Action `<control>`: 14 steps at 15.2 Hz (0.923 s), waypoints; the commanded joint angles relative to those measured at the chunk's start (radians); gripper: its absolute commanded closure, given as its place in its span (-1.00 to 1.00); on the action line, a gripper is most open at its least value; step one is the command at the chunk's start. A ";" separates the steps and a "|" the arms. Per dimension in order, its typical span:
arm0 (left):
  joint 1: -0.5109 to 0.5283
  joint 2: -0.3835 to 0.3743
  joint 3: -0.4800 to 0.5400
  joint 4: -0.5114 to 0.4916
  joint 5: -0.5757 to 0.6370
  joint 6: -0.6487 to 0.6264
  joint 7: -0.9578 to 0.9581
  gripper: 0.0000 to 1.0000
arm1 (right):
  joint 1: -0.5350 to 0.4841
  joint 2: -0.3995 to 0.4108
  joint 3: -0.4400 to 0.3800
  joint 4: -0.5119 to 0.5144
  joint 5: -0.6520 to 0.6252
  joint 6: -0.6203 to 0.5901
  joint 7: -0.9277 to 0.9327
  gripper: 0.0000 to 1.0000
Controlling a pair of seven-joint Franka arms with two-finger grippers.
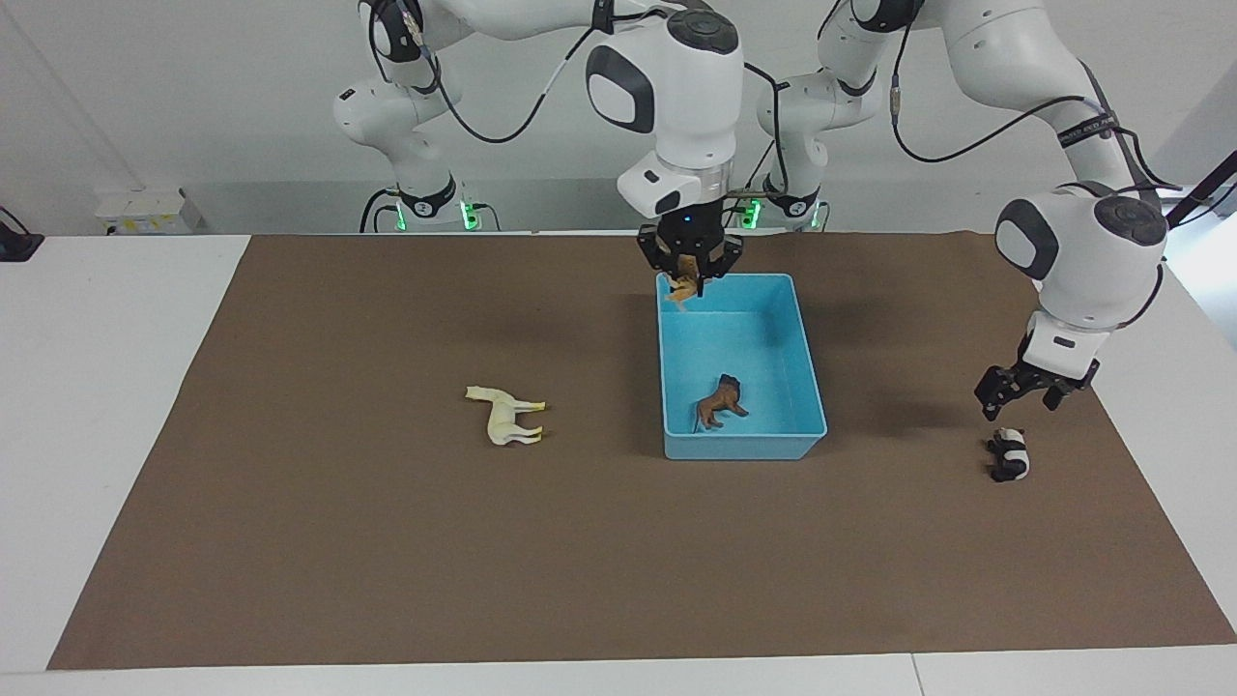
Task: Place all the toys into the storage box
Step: 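Carry the tan toy into the box with the right gripper and release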
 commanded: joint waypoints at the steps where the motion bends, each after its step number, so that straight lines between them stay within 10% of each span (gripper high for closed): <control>1: 0.017 0.050 -0.007 0.048 0.030 0.042 0.016 -1.00 | 0.010 0.078 -0.003 0.052 -0.015 0.026 0.020 1.00; 3: 0.017 0.068 -0.007 0.039 0.031 0.051 0.020 -1.00 | 0.022 0.075 -0.003 0.049 -0.013 0.034 0.031 1.00; 4: 0.016 0.076 -0.007 0.038 0.031 0.057 0.032 -1.00 | 0.022 0.074 -0.005 0.049 -0.018 0.025 0.032 -0.98; 14: 0.013 0.118 -0.008 -0.031 0.030 0.105 0.056 -1.00 | -0.131 -0.064 -0.029 -0.003 -0.027 -0.208 -0.146 -1.00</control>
